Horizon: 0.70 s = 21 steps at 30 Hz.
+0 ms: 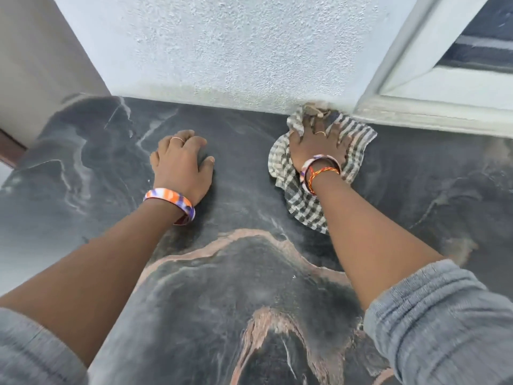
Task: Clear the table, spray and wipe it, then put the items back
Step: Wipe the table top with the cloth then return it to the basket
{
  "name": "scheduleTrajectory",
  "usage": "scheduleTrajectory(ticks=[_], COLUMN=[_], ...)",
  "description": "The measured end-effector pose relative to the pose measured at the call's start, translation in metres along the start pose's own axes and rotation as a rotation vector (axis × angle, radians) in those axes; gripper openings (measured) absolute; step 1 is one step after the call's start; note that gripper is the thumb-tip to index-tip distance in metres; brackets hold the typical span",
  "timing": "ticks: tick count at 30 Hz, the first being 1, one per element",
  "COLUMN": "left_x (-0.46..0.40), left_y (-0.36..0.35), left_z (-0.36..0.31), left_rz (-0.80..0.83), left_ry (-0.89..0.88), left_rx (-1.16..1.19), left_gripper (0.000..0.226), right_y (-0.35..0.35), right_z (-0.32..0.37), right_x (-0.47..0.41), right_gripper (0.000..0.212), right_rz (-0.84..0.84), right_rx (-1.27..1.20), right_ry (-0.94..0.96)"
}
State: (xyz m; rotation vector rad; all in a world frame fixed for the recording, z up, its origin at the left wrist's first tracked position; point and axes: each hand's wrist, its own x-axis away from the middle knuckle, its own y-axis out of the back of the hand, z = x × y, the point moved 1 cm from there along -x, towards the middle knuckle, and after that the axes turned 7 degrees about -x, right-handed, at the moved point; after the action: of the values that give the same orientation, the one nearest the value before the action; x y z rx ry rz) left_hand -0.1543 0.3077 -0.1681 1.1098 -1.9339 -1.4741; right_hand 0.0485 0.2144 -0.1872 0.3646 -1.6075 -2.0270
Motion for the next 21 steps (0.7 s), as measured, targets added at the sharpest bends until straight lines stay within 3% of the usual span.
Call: scheduleTrajectory(ticks=[7, 12, 17, 21], left_x=[-0.015, -0.021, -0.026, -0.029], left_y=[0.039, 0.060, 0.065, 0.063], left_z=[0.109, 0.186, 0.213, 0.215], left_rz=[-0.107, -0.138, 0.057, 0.077], left_ry=[0.152, 0.391, 0.557, 0.579], left_rx=[-0.071, -0.113, 0.094, 0.168], left_gripper=[0.036, 0.039, 0.060, 0.068], right_y=[-0.042, -0.055, -0.072, -0.082], right_z=[0.152, 0.198, 0.253, 0.299], right_x=[0.019, 0.022, 0.039, 0.040], right_gripper=[0.059, 0.060, 0.056, 0.054], right_rz=[0.033, 0.023, 0.044, 0.080], right_rx=[-0.012, 0.045, 0.076, 0.102], right_ry=[0.153, 0.137, 0.383, 0.554])
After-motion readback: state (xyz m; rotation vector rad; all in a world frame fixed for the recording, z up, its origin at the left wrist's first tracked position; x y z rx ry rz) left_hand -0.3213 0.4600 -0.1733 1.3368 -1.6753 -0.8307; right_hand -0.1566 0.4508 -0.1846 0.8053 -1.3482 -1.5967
